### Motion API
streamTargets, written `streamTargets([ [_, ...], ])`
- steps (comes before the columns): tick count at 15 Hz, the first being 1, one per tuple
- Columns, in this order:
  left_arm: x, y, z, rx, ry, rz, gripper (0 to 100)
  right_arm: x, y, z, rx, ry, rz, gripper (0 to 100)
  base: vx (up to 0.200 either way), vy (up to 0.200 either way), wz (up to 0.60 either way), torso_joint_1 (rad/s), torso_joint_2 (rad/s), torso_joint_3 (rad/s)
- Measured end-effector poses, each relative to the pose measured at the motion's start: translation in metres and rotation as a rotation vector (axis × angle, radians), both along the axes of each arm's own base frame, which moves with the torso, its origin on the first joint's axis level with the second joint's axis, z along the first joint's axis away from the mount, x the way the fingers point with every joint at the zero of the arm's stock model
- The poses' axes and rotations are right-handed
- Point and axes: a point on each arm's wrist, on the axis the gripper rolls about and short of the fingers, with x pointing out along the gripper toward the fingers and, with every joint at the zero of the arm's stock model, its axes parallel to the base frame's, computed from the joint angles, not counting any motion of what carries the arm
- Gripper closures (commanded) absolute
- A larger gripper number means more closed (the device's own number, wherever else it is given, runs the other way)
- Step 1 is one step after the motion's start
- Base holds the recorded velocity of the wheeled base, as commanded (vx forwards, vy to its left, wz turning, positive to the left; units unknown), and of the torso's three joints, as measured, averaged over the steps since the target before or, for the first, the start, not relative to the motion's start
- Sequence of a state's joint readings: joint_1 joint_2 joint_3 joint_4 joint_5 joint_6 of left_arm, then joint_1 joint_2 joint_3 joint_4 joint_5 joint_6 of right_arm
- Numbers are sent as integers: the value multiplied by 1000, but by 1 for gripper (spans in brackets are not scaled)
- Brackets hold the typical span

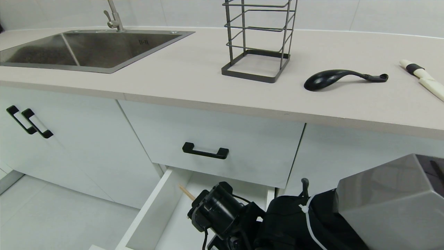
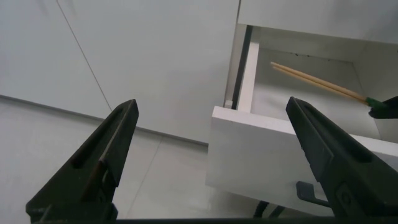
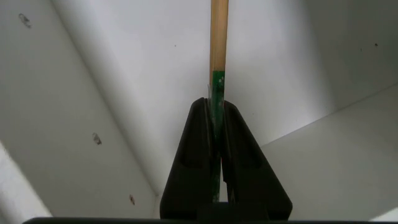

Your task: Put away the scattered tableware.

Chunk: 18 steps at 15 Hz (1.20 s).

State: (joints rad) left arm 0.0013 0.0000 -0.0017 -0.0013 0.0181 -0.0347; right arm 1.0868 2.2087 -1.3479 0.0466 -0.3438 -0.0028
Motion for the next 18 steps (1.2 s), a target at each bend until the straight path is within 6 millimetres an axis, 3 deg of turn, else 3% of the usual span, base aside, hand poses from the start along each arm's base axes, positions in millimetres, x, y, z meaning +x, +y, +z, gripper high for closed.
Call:
streamTargets([
  [18, 0, 0, 0, 0, 0, 0, 0, 15, 16, -42, -78, 26, -35, 100, 0, 0, 0, 0, 0, 0],
])
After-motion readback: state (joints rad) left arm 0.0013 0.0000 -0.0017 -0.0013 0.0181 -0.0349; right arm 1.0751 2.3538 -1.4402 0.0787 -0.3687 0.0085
